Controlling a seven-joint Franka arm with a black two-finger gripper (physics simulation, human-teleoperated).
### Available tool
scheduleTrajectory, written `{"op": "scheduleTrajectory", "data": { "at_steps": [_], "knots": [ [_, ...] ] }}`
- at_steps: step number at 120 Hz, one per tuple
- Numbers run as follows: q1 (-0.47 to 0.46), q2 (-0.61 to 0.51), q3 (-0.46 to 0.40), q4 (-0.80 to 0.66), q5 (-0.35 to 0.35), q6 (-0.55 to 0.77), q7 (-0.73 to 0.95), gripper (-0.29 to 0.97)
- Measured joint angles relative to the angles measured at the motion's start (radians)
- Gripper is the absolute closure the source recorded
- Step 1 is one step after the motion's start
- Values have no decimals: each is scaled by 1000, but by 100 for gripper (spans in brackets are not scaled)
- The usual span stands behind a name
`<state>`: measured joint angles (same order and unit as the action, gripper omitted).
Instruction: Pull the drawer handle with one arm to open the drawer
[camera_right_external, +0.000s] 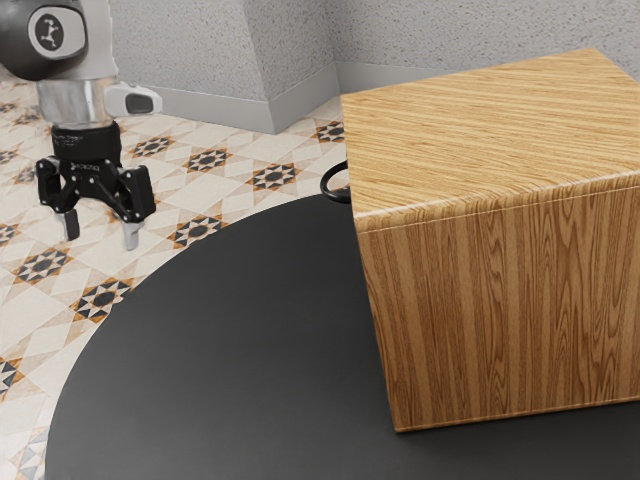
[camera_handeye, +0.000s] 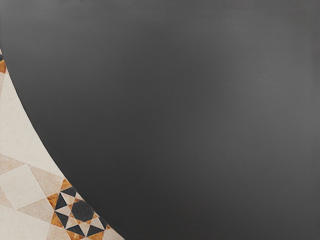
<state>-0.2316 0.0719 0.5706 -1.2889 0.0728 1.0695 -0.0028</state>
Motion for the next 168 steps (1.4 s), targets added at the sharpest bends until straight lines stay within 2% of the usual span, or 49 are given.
{"op": "scheduleTrajectory", "data": {
  "at_steps": [19, 36, 38, 43, 47, 52, 60, 74, 104, 121, 146, 168],
  "knots": [
    [-83, 25, -3, -3, -28, 129, 0, 0],
    [-94, 21, -46, -4, -50, 180, 4, 0],
    [-70, 23, -83, -4, -51, 185, 7, 0],
    [109, 25, -305, -5, -50, 194, 16, 0],
    [198, 26, -418, -5, -47, 201, 22, 0],
    [252, 26, -490, -5, -46, 208, 27, 0],
    [285, 23, -536, -5, -46, 216, 30, 0],
    [288, 20, -554, -5, -53, 224, 20, 0],
    [277, 16, -542, 6, -168, 348, -54, 0],
    [313, 4, -542, 30, -188, 405, -94, 0],
    [270, 30, -551, 36, -199, 479, -154, 0],
    [264, 83, -551, 28, -260, 515, -205, 0]
  ]
}}
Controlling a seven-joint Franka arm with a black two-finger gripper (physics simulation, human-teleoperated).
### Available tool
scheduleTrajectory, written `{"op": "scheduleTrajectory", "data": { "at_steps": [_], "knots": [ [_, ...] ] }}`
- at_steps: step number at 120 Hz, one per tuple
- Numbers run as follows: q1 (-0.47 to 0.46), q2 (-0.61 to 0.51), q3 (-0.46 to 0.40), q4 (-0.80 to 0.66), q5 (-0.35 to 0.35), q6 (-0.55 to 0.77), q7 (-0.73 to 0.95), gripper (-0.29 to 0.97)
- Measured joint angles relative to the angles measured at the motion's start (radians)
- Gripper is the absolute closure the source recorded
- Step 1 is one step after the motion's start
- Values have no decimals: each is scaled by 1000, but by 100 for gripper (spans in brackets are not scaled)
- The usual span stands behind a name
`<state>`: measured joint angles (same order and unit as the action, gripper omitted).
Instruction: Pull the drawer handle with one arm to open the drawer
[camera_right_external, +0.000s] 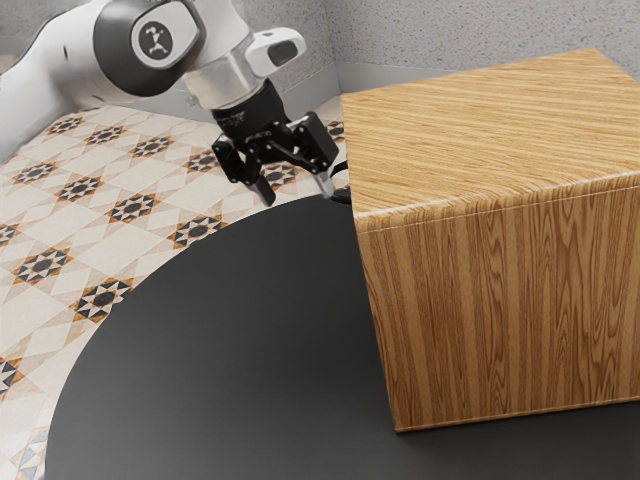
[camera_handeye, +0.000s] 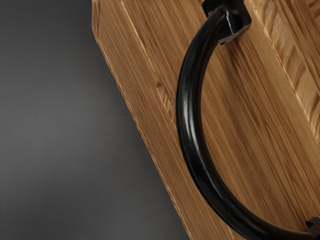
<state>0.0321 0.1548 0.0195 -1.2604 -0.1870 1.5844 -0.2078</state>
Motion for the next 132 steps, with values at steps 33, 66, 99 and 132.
{"op": "scheduleTrajectory", "data": {
  "at_steps": [33, 66, 99, 132],
  "knots": [
    [22, -8, 42, -43, -104, 83, 0, 0],
    [28, -11, 49, -79, -157, 181, 89, 0],
    [32, 0, 51, -156, -218, 253, 149, 0],
    [62, -11, 51, -214, -234, 291, 189, 0]
  ]
}}
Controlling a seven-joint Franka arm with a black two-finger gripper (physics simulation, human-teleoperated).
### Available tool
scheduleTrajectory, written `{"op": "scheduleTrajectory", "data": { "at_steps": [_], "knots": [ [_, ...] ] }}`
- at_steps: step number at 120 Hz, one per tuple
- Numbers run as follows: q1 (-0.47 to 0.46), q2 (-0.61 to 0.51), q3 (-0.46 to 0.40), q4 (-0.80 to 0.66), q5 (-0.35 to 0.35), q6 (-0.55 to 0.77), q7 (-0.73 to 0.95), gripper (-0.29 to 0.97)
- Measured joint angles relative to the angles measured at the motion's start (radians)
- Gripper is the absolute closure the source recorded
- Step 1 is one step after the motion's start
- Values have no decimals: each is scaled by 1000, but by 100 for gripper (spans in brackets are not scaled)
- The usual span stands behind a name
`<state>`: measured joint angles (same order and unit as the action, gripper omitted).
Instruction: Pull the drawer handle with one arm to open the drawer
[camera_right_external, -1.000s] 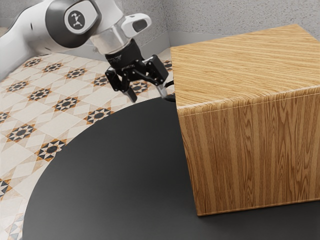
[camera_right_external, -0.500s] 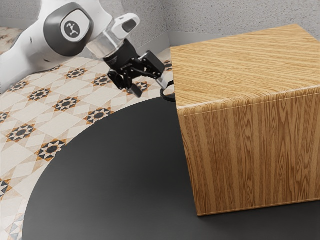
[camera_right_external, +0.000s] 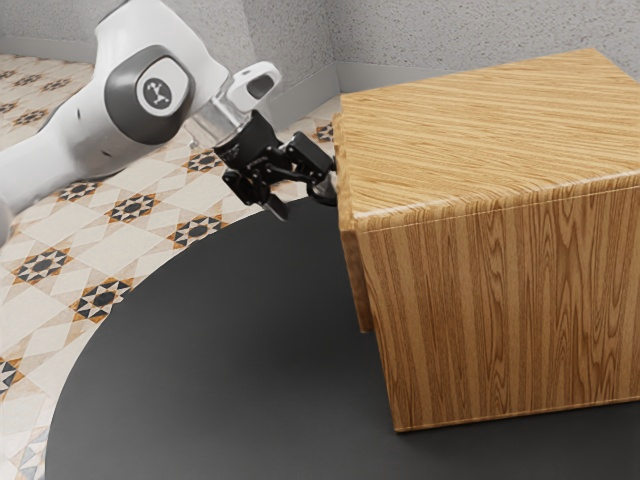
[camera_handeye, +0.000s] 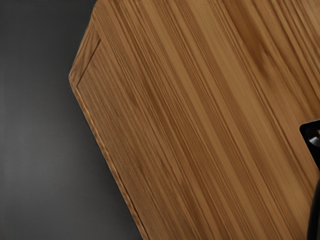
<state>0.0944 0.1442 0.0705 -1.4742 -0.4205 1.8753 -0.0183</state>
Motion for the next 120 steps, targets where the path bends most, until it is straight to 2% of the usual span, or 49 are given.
{"op": "scheduleTrajectory", "data": {
  "at_steps": [44, 58, 74, 120],
  "knots": [
    [79, -34, -6, -60, 4, -3, 45, 0],
    [95, -81, -5, -78, 9, -20, 58, 0],
    [138, -120, -3, -84, 28, -51, 70, 0],
    [177, -151, -1, -114, 89, -106, 106, 0]
  ]
}}
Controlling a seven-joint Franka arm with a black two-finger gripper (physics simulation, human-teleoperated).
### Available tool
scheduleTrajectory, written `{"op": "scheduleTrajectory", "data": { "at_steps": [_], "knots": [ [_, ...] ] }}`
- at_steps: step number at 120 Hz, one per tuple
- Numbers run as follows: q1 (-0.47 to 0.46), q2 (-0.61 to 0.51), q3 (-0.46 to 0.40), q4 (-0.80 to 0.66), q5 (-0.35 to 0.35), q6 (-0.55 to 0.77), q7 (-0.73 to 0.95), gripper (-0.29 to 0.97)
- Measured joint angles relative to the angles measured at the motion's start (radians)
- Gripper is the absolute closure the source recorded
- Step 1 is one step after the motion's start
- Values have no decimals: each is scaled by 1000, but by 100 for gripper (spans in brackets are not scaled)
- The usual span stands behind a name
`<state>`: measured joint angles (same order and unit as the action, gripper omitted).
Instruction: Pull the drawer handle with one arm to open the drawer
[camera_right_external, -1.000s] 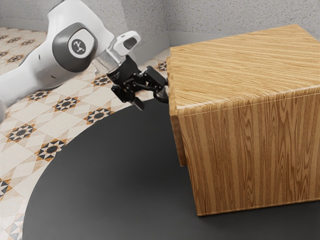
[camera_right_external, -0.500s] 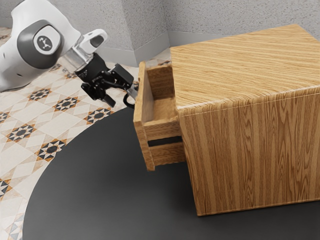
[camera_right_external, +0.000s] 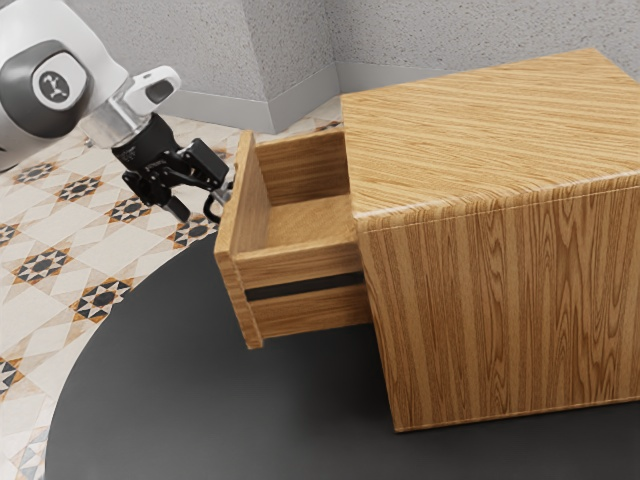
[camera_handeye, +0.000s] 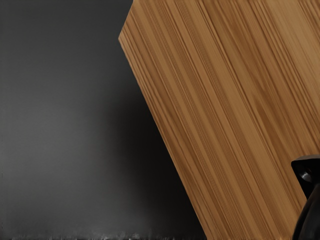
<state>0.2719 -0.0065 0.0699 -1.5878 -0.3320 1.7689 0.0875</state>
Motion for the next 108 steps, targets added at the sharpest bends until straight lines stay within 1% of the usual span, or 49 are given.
{"op": "scheduleTrajectory", "data": {
  "at_steps": [16, 40, 53, 76, 93, 108],
  "knots": [
    [10, -10, 5, 0, 11, -19, 18, 0],
    [-10, -13, 58, -1, 20, -43, 52, 0],
    [-39, -13, 98, 0, 29, -50, 71, 0],
    [-65, -14, 133, 2, 47, -55, 103, 0],
    [-111, -14, 188, 1, 54, -57, 129, 0],
    [-125, -14, 204, 1, 58, -57, 151, 0]
  ]
}}
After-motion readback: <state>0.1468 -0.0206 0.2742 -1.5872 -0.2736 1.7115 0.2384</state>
